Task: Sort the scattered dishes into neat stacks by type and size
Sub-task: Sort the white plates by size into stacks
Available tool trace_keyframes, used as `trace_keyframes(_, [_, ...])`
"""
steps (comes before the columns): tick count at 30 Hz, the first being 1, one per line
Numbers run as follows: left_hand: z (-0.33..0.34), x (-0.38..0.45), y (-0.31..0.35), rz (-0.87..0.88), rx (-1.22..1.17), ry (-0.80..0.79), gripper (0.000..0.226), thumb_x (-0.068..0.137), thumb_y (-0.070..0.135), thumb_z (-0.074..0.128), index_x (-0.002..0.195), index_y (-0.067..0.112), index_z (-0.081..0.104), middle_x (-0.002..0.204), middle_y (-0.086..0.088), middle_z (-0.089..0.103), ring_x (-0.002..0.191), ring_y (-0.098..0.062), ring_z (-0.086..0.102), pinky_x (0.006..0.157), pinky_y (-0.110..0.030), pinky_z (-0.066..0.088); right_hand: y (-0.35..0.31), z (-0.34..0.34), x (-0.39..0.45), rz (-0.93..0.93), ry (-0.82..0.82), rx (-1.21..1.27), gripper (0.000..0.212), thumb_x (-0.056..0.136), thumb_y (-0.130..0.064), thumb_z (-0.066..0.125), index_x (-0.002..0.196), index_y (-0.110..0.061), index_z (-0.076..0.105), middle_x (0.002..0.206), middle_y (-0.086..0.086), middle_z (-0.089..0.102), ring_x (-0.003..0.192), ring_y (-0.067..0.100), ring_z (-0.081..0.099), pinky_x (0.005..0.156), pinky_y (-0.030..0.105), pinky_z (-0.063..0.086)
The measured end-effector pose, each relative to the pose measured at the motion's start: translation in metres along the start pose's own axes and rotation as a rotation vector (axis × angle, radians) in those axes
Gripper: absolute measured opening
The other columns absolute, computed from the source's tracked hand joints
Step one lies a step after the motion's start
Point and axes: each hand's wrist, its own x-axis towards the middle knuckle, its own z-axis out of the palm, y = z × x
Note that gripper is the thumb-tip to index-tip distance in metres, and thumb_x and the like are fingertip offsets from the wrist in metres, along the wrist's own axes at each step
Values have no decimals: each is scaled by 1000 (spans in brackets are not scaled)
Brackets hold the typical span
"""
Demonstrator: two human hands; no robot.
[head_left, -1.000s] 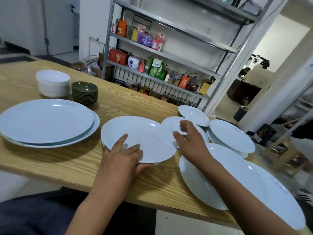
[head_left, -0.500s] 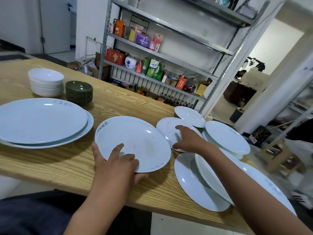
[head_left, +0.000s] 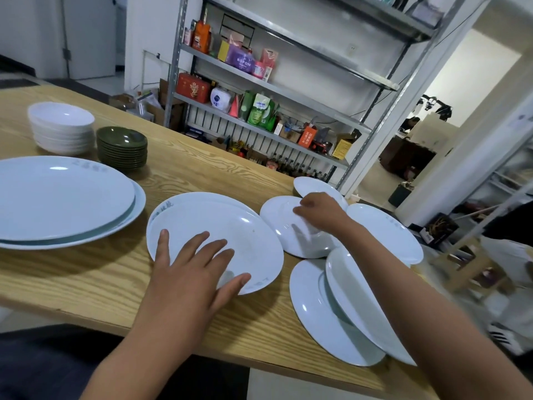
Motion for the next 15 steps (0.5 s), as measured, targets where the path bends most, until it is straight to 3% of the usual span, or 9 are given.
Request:
trace_keyframes(2, [-3,5,-1,-1,-7,16,71,97,54,10,110,17,69,117,-1,67,120,-25,56,105,-59,19,2,1,18,16,108,32,35,88,-27,62,117,-7,63,120,7,64,106,23,58,80,29,42])
trace_keyframes(5, [-7,13,0,-27,-34,29,62,97,49,17,118,16,65,123,0,64,124,-25,52,107,-62,24,2,5,42,49,179,35,40,90,-24,59,125,-5,57,125,9,59,115,27,54,81,29,38])
trace_keyframes(9, [-9,22,1,-63,-75,5,56,95,49,22,125,18,59,130,2,59,131,-22,44,112,-59,17,5,12,74,143,215,-29,44,83,-25,61,120,-4,54,120,14,58,105,32,56,74,32,43])
trace_keyframes(11, [-7,25,0,-77,-84,-5,56,95,50,24,125,18,59,131,2,58,132,-23,43,112,-59,16,11,17,89,200,209,-80,55,78,-32,63,124,-5,51,123,15,56,109,34,55,82,38,49])
trace_keyframes(13, [-7,28,0,-73,-82,-14,55,95,49,26,124,17,59,131,0,59,132,-24,43,111,-61,18,17,20,102,253,208,-119,68,75,-39,67,131,-7,45,130,16,51,118,36,50,95,46,47])
trace_keyframes(15, [-7,30,-1,-69,-83,-1,54,94,48,28,122,16,61,130,-1,60,131,-25,45,109,-64,21,21,20,111,295,208,-121,75,72,-45,71,132,-9,44,131,15,51,120,35,49,98,47,44])
